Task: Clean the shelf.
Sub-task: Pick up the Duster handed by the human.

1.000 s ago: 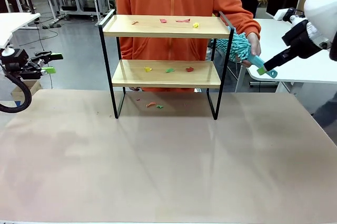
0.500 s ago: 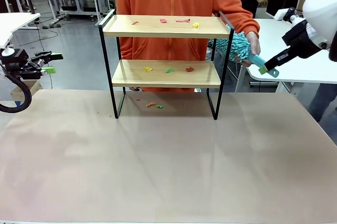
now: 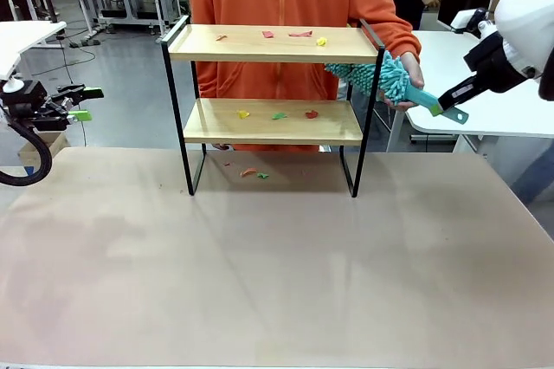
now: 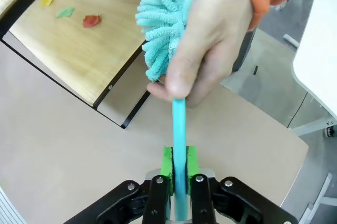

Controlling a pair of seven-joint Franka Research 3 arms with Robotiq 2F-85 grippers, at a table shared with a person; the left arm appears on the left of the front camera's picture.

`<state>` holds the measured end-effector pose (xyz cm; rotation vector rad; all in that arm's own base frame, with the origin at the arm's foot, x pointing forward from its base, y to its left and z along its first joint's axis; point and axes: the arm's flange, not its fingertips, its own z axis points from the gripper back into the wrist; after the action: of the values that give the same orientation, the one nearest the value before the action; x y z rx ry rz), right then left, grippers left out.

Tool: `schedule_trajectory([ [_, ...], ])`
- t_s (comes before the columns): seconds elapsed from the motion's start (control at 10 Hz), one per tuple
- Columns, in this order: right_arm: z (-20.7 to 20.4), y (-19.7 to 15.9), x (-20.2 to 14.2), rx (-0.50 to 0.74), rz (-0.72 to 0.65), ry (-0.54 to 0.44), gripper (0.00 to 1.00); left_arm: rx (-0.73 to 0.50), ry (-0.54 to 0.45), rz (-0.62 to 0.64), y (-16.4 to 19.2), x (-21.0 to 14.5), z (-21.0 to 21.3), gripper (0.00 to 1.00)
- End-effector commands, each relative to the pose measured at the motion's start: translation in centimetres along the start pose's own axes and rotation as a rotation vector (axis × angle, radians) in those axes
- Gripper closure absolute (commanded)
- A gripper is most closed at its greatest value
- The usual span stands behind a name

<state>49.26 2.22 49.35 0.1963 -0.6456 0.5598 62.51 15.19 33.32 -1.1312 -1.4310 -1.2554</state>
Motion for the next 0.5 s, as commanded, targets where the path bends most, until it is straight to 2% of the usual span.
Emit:
schedule_trajectory([
  [0.0, 0.03, 0.35, 0.12, -0.038, -0.012, 0.006, 1.00, -0.002, 0.012, -0.012, -0.31, 0.17, -0.13, 0.00],
  [0.1, 0.17, 0.01, 0.02, -0.042, -0.025, -0.008, 1.00, -0.002, 0.012, -0.012, -0.31, 0.17, -0.13, 0.00],
  [0.2, 0.34, -0.55, 0.01, -0.090, 0.014, -0.093, 1.00, -0.002, 0.012, -0.012, -0.31, 0.17, -0.13, 0.00],
  [0.3, 0.11, -0.16, 0.04, -0.014, -0.001, 0.000, 1.00, -0.002, 0.012, -0.012, -0.31, 0.17, -0.13, 0.00],
  [0.4, 0.11, -0.16, 0.04, -0.014, -0.001, 0.000, 1.00, -0.002, 0.012, -0.012, -0.31, 0.17, -0.13, 0.00],
])
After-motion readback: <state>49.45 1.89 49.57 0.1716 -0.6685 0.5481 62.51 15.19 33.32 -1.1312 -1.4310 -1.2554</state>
